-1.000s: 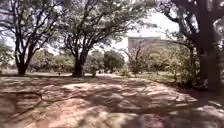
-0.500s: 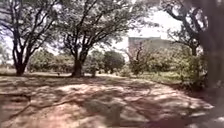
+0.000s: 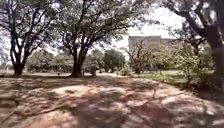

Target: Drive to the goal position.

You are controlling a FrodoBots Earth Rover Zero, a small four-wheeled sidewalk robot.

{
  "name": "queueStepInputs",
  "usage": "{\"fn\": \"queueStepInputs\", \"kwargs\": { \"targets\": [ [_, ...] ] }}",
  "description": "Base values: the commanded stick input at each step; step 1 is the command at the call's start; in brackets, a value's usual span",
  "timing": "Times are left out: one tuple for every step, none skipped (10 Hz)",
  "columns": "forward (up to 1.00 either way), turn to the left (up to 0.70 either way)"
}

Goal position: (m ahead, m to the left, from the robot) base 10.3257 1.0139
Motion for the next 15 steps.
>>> {"fn": "queueStepInputs", "kwargs": {
  "targets": [
    [0.70, -0.35],
    [0.70, -0.33],
    [0.70, -0.15],
    [0.70, 0.00],
    [0.70, 0.00],
    [0.70, 0.00],
    [0.70, 0.00],
    [0.70, 0.00],
    [0.70, 0.00],
    [0.70, 0.00],
    [0.70, 0.00],
    [0.70, 0.00],
    [0.70, 0.00],
    [0.70, 0.00],
    [0.70, 0.00]
  ]
}}
